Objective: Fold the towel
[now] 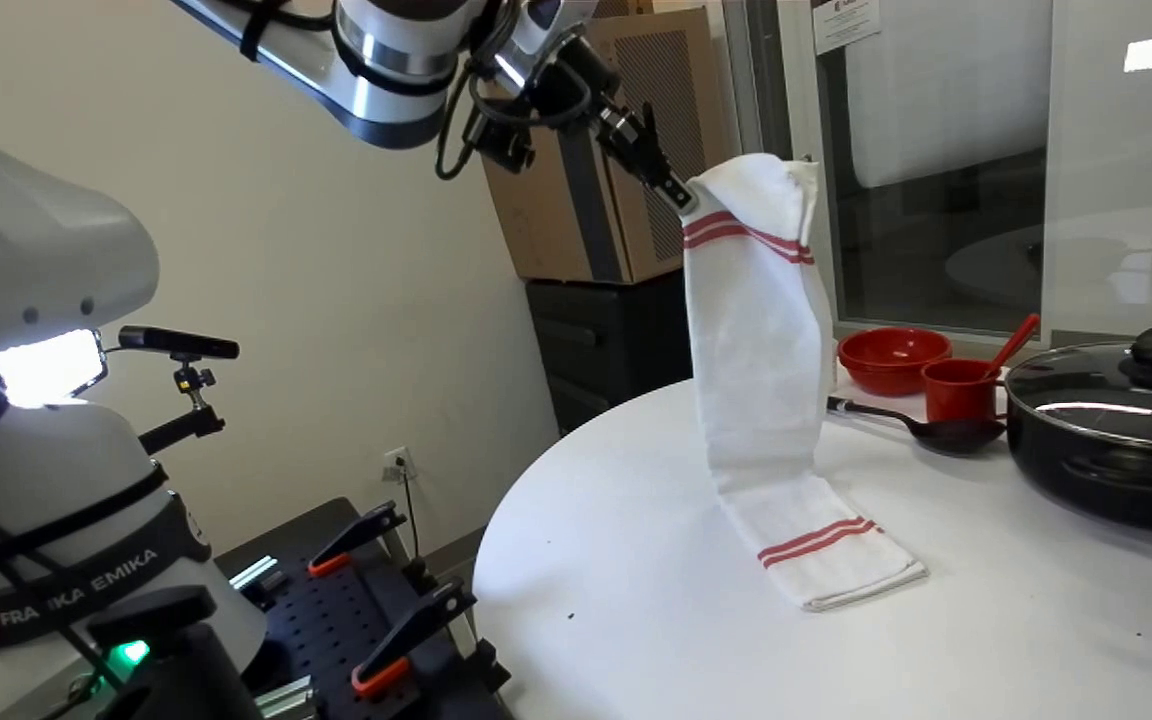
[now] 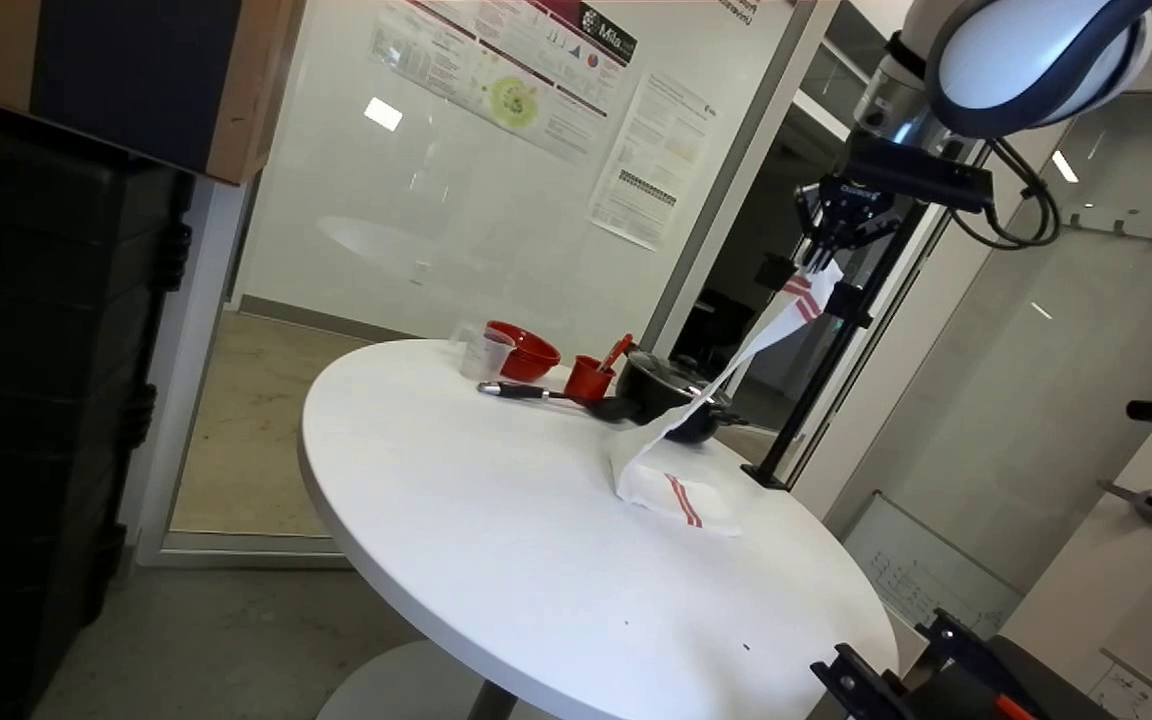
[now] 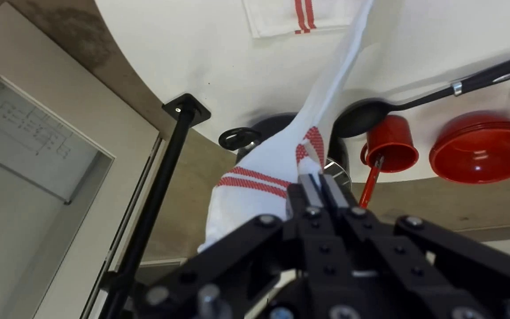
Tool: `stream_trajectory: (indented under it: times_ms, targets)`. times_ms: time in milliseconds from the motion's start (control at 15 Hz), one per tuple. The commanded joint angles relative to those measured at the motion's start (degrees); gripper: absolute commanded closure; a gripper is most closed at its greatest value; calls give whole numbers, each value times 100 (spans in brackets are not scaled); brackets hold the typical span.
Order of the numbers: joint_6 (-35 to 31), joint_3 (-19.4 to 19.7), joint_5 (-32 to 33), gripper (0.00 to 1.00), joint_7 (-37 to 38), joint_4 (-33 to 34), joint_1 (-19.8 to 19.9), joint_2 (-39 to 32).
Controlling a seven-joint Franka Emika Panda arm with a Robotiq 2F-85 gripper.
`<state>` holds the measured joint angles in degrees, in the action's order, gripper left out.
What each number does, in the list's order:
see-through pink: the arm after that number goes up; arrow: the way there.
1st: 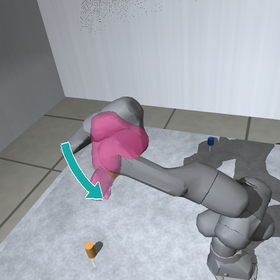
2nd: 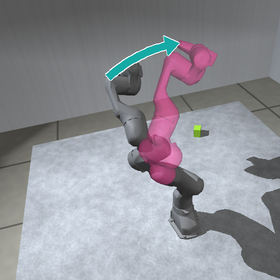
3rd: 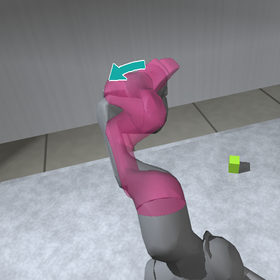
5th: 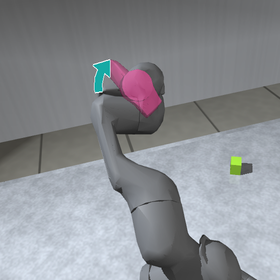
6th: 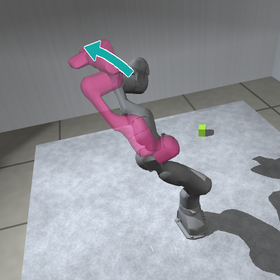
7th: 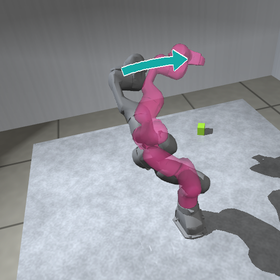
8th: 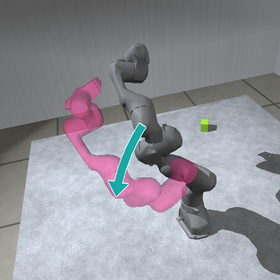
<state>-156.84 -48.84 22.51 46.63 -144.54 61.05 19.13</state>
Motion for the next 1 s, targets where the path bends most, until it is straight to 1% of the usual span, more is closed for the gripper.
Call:
stream_trajectory:
  times_ms: [0, 200, 467, 733, 933]
  targets:
    - [912, -1110, 995, 99, 674, 672, 786, -147]
    - [1524, -2051, 1580, 99, 888, 1087, 1250, -345]
    - [2045, -3290, 1968, 99, 884, 1535, 1780, -387]
    - [2268, -4456, 1945, 99, 691, 1875, 2456, -119]
    - [2126, -5264, 1724, 99, 441, 2059, 3122, 126]
